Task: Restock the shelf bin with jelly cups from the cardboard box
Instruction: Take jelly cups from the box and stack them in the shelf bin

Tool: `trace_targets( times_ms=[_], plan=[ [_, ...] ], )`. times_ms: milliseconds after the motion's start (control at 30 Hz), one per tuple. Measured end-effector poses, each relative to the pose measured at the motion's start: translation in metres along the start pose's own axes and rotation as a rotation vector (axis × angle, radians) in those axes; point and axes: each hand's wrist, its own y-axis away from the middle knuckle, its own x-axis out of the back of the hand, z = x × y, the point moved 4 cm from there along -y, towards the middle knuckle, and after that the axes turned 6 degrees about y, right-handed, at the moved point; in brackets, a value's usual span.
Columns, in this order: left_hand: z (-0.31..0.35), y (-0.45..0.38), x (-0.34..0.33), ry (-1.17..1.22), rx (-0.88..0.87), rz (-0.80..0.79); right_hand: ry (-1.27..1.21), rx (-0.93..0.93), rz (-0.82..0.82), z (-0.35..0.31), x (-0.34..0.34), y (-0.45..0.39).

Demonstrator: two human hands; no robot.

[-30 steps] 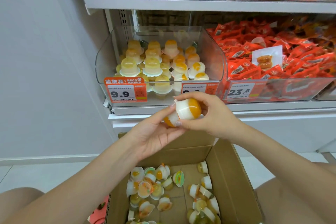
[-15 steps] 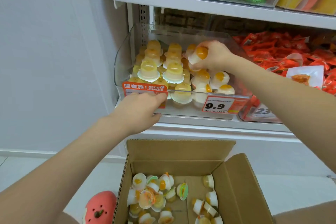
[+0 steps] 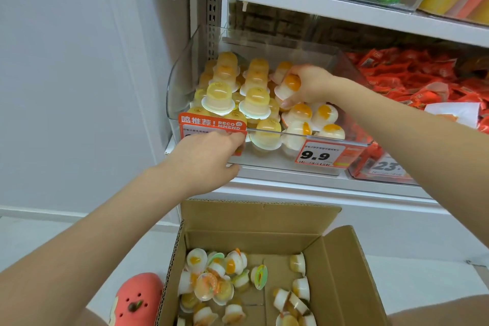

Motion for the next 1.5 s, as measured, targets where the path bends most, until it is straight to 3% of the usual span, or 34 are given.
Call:
trace_targets(
  times_ms=[300,500,600,667,733,867,933,1000,1100,1200,1367,1500],
  plan=[
    [0.003,-0.001,0.001,-0.018,0.001,-0.002,-0.021,0.013,-0.006,-0.003,0.004,0.01],
    [0.01,0.006,-0.014,-0.044,-0.022,-0.059,-0.213,0.188,0.679,0.003,0.01,0.123],
    [0.02,0.014,-0.04,-0.088,-0.053,-0.174,-0.153,0.299,0.785,0.015,-0.02,0.187],
    [0.027,0.023,-0.067,-0.107,-0.075,-0.278,-0.107,0.346,0.637,0.029,-0.06,0.212],
    [0.032,0.035,-0.104,-0.1,-0.084,-0.389,-0.032,0.353,0.32,0.043,-0.112,0.223],
    [0.04,0.067,-0.196,-0.162,-0.049,-0.702,0.084,0.18,-0.339,0.075,-0.227,0.24],
    [0.049,0.077,-0.245,-0.179,-0.044,-0.819,0.141,0.114,-0.542,0.088,-0.276,0.244],
    [0.061,0.075,-0.287,-0.118,-0.018,-0.835,0.213,0.077,-0.695,0.097,-0.321,0.25],
    [0.081,0.058,-0.336,0.009,0.025,-0.812,0.297,0.137,-0.835,0.098,-0.374,0.261],
    [0.096,0.041,-0.372,0.11,0.085,-0.794,0.426,0.192,-0.861,0.096,-0.402,0.269],
    [0.103,0.041,-0.418,0.132,0.126,-0.83,0.544,0.271,-0.854,0.095,-0.413,0.264],
    [0.093,0.04,-0.426,0.289,0.196,-0.785,0.602,0.335,-0.906,0.095,-0.412,0.25]
  ],
)
